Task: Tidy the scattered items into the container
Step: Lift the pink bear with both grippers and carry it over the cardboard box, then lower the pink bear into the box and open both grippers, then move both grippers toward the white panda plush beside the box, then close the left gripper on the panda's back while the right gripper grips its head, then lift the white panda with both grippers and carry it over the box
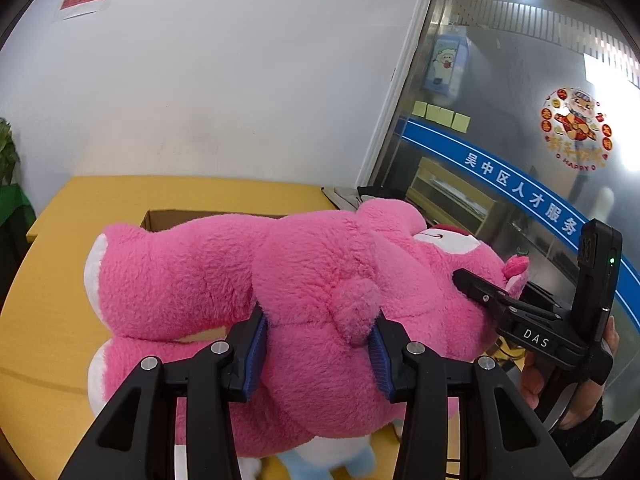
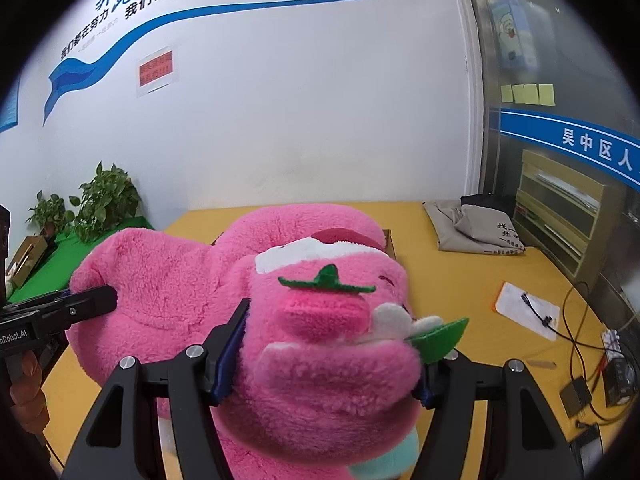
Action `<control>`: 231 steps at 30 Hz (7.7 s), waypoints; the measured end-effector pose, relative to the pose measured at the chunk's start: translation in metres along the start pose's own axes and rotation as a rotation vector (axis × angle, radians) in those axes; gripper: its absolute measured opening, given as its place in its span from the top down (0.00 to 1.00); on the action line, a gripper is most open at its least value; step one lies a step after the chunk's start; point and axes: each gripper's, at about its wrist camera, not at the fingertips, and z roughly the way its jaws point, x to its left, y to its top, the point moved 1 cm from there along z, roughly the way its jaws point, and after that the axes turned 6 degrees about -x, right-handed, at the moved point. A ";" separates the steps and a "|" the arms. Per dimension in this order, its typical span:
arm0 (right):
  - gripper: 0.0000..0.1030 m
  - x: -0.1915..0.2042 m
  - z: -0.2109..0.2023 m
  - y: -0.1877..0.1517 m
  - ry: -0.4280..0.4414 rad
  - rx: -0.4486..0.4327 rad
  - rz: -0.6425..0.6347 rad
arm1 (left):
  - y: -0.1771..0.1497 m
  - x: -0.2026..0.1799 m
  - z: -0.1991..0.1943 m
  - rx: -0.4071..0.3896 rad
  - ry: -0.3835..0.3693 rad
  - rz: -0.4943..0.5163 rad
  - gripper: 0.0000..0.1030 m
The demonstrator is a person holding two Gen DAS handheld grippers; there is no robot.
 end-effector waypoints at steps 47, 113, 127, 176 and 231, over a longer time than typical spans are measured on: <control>0.20 -0.095 0.364 -0.004 -0.102 0.359 0.079 | 0.055 0.153 0.291 0.338 0.175 0.076 0.35; 0.18 0.067 0.030 -0.122 0.023 0.281 -0.106 | -0.129 0.034 0.000 0.165 0.546 0.046 0.00; 0.18 0.084 0.034 -0.126 0.037 0.301 -0.136 | -0.135 0.069 -0.014 0.189 0.543 0.000 0.00; 0.18 0.171 0.109 -0.148 0.223 0.447 -0.227 | -0.148 0.181 0.036 0.295 0.082 -0.260 0.22; 0.44 0.170 0.205 0.001 0.396 0.014 -0.108 | 0.048 0.209 0.117 0.158 0.103 -0.033 0.40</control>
